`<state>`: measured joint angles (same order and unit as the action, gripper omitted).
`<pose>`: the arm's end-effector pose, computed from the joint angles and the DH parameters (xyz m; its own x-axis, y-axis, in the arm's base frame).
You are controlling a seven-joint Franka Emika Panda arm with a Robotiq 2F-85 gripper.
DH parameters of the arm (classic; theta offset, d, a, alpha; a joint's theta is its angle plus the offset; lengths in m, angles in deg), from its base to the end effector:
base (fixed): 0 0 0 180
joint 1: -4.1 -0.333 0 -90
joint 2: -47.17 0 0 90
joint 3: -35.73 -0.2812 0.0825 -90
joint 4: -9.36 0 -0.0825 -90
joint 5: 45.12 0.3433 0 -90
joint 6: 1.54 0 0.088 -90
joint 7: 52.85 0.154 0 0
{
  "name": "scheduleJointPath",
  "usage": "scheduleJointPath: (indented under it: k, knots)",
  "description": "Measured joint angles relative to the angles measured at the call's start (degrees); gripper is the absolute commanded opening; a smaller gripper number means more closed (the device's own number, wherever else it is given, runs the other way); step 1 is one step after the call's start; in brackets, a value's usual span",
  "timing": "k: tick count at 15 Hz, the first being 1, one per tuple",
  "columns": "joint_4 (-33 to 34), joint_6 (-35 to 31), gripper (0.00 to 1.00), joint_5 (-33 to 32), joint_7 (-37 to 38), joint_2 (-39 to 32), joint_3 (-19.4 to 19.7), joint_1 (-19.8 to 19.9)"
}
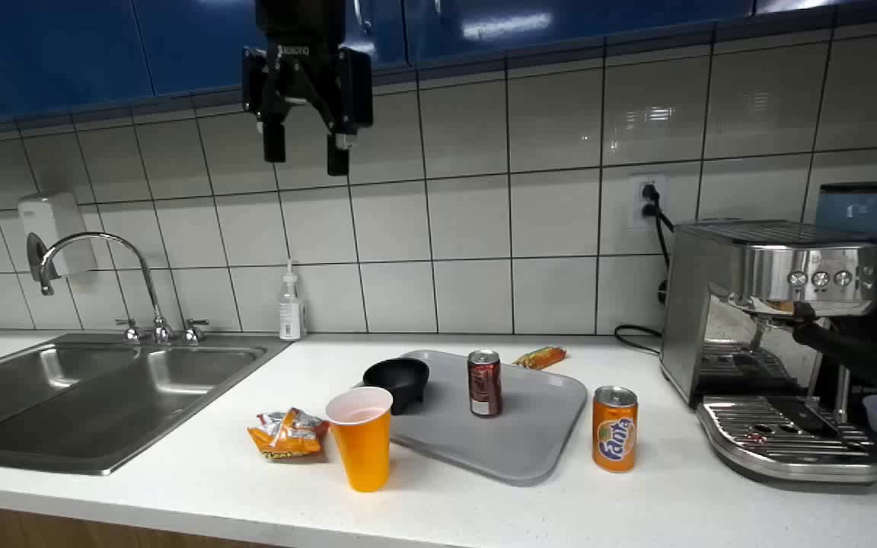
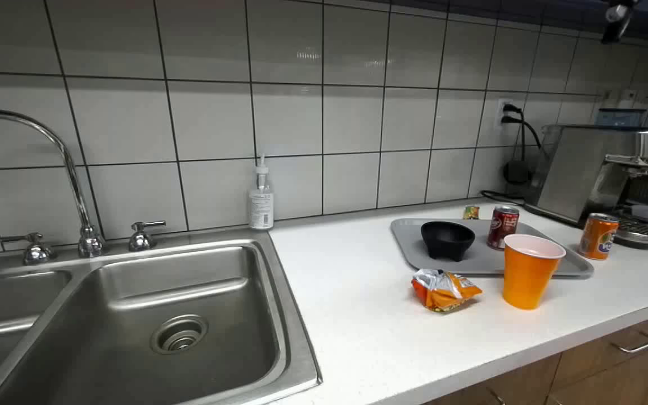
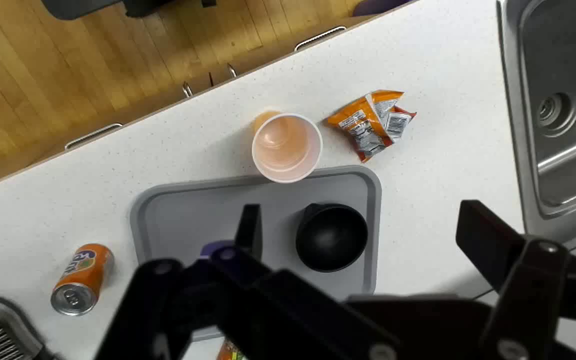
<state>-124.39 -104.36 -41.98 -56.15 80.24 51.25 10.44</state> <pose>0.3392 -0.1341 0.4741 0.9556 -0.2933 0.0296 -0.2820 -0.9389 -0.1975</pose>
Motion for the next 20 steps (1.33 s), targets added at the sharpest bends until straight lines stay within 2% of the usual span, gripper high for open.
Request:
scheduleJointPath:
  k: [12,20]
  knots:
    - [-0.6,-0.6,1.00,0.0,-0.2,-0.1,-0.1,0.1]
    - [-4.5,-6.5,1.00,0.0,-1.7,-0.7,-2.0,0.0]
